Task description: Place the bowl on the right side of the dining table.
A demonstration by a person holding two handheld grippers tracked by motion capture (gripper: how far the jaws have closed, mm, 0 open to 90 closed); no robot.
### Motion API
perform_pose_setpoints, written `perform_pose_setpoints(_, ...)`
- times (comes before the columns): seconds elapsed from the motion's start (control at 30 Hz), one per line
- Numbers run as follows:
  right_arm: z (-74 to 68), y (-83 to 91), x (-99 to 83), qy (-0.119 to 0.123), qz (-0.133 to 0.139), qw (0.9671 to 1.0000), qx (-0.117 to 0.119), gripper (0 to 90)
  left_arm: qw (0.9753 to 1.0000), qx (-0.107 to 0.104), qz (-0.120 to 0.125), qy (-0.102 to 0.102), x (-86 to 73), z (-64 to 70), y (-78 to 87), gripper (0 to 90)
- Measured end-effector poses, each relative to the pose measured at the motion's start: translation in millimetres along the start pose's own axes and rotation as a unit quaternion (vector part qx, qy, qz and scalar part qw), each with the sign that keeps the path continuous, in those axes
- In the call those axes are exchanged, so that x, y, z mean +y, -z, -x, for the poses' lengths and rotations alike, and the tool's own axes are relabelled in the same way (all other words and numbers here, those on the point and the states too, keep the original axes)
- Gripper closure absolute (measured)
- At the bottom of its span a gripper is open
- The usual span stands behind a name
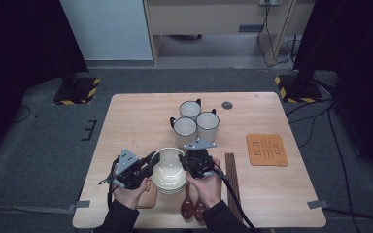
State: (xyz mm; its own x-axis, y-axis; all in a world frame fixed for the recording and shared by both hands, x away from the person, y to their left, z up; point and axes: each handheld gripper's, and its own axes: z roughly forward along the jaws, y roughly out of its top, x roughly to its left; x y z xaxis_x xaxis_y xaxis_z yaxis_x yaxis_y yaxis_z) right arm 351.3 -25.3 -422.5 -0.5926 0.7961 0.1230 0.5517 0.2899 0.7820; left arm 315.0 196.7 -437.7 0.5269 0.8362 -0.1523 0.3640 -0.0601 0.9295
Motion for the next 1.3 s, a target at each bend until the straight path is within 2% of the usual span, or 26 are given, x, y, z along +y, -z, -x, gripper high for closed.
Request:
perform_pose_setpoints(0.13, 0.2, -1.7, 0.1, -0.006, 0.003, 1.0000, -0.001, 82.7, 0.9999, -0.008, 0.011, 0.009, 1.2, -2.7, 2.6, 73.4)
perform_pose_setpoints(0.27, 1.9, -4.9, 0.7, -0.014, 0.005, 0.9999, -0.002, 82.7, 0.9996, -0.015, 0.021, 0.012, 3.8, -4.7, 6.8, 65.0)
perform_pose_setpoints(0.43, 4.1, -7.4, 1.5, -0.021, 0.004, 0.9998, -0.005, 82.5, 0.9993, -0.010, 0.032, 0.018, 7.0, -8.2, 12.1, 53.6)
perform_pose_setpoints(0.67, 5.6, -9.0, 1.5, -0.025, 0.005, 0.9997, -0.005, 82.5, 0.9975, -0.003, 0.063, 0.032, 13.8, -16.8, 20.9, 40.0)
perform_pose_setpoints(0.77, 5.3, -8.9, 1.4, -0.025, 0.006, 0.9997, -0.003, 82.5, 0.9965, 0.005, 0.073, 0.039, 15.7, -22.3, 24.5, 34.8)
perform_pose_setpoints(1.0, 5.8, -5.5, 0.8, -0.026, 0.013, 0.9996, 0.002, 82.5, 0.9936, 0.043, 0.089, 0.055, 14.8, -44.9, 30.6, 26.7)
perform_pose_setpoints(1.1, 6.9, -1.9, 1.0, -0.024, 0.020, 0.9995, 0.005, 82.4, 0.9928, 0.058, 0.085, 0.060, 11.8, -54.1, 30.4, 25.5)
perform_pose_setpoints(1.3, 8.1, 4.6, 2.4, -0.026, 0.029, 0.9992, 0.010, 82.4, 0.9925, 0.083, 0.058, 0.068, -0.7, -71.8, 23.3, 23.2)
